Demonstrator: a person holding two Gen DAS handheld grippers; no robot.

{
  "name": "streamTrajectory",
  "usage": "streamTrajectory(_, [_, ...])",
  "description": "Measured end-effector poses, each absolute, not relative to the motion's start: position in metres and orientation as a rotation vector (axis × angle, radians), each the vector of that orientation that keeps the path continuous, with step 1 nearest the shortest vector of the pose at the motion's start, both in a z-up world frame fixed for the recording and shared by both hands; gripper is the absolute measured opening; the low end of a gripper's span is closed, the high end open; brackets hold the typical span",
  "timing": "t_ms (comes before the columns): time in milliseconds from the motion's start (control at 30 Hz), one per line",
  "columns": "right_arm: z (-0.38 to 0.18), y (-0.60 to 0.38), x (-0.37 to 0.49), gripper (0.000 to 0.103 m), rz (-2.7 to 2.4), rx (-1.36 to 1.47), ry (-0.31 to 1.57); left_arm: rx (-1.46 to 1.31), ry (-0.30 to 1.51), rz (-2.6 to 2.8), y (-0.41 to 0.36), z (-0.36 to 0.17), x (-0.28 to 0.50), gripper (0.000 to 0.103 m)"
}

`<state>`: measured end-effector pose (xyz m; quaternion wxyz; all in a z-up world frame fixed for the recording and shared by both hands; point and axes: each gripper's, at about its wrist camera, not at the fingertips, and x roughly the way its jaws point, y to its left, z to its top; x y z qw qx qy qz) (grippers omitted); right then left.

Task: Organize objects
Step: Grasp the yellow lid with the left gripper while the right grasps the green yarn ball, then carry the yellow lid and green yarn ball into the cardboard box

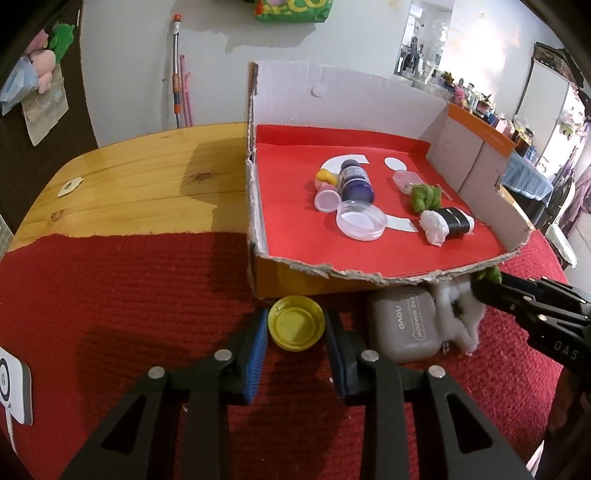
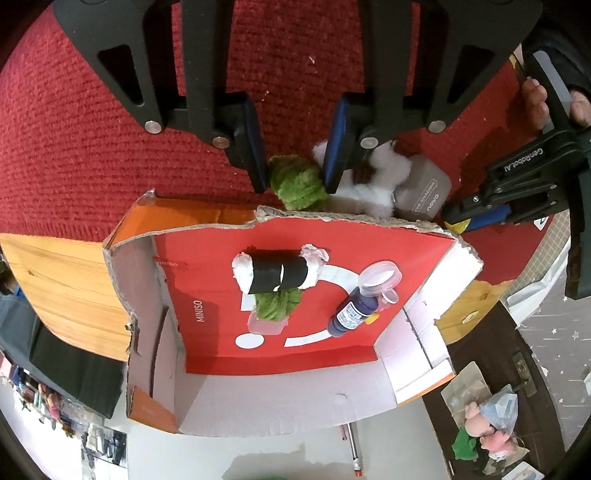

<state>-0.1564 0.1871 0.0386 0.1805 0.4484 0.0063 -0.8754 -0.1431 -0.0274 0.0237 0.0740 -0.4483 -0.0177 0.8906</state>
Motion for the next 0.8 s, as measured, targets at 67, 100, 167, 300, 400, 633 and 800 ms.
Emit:
streamTrajectory(67, [0.04,0.187,-0.154,0.026,-2.475,1.26,0.021,-1.343,-0.052,2.675,-0.027,0.024,-0.142,0.032])
streamTrajectory(100, [0.041,0.187,-0.153,0.026,-2.475,1.258,0.021,-1.341,-0.052,2.675,-0.027,0.024,-0.142,0.032])
streamTrajectory(167, [0.044,0.187,-0.15,0.026,-2.476,1.249,0.02,-1.337,-0.051,2.678,-0.026,0.025,-0.14,0.032])
streamTrajectory(300, [0.049,0.186,-0.145,0.026,-2.475,1.232,0.021,-1.33,-0.047,2.682,-0.025,0.029,-0.135,0.032])
streamTrajectory(400, [0.054,0.185,-0.137,0.026,-2.473,1.213,0.021,-1.318,-0.049,2.688,-0.025,0.032,-0.13,0.032])
streamTrajectory(633, [0.066,0.183,-0.118,0.026,-2.474,1.171,0.028,-1.28,-0.047,2.698,-0.023,0.044,-0.115,0.032])
streamTrajectory(800, [0.076,0.183,-0.105,0.026,-2.481,1.137,0.031,-1.24,-0.038,2.703,-0.019,0.053,-0.103,0.032])
